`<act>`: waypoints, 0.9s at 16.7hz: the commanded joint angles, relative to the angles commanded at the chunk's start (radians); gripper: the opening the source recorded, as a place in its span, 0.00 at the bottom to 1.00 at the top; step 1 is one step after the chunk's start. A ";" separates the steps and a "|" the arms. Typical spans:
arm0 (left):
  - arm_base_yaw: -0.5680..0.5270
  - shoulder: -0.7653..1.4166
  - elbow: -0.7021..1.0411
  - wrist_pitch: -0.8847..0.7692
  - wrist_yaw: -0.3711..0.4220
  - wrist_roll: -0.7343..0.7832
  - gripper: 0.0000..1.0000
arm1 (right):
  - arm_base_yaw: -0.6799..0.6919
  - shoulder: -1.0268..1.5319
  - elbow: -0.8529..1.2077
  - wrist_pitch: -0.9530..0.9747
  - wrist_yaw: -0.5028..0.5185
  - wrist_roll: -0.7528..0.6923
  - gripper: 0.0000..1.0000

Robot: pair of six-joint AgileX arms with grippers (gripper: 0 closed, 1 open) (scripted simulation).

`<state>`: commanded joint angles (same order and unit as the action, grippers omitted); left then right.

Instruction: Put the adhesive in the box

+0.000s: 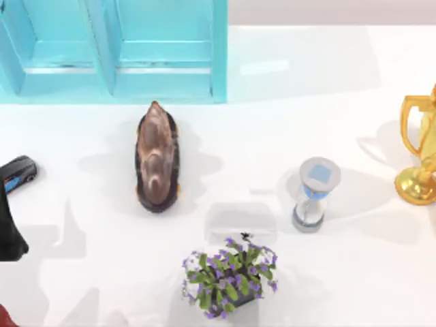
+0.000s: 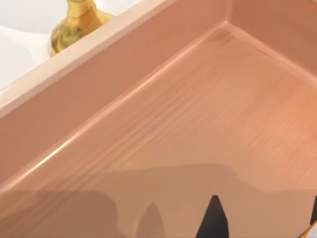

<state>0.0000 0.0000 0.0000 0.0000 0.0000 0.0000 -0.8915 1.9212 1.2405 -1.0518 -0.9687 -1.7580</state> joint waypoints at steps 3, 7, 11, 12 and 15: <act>0.000 0.000 0.000 0.000 0.000 0.000 1.00 | 0.047 0.002 -0.063 0.150 -0.008 0.087 0.00; 0.000 0.000 0.000 0.000 0.000 0.000 1.00 | 0.081 0.003 -0.108 0.235 -0.014 0.149 0.00; 0.000 0.000 0.000 0.000 0.000 0.000 1.00 | 0.081 0.003 -0.108 0.235 -0.014 0.149 0.08; 0.000 0.000 0.000 0.000 0.000 0.000 1.00 | 0.081 0.003 -0.108 0.235 -0.014 0.149 0.15; 0.000 0.000 0.000 0.000 0.000 0.000 1.00 | 0.081 0.003 -0.108 0.235 -0.014 0.149 0.38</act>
<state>0.0000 0.0000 0.0000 0.0000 0.0000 0.0000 -0.8106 1.9241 1.1329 -0.8167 -0.9825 -1.6086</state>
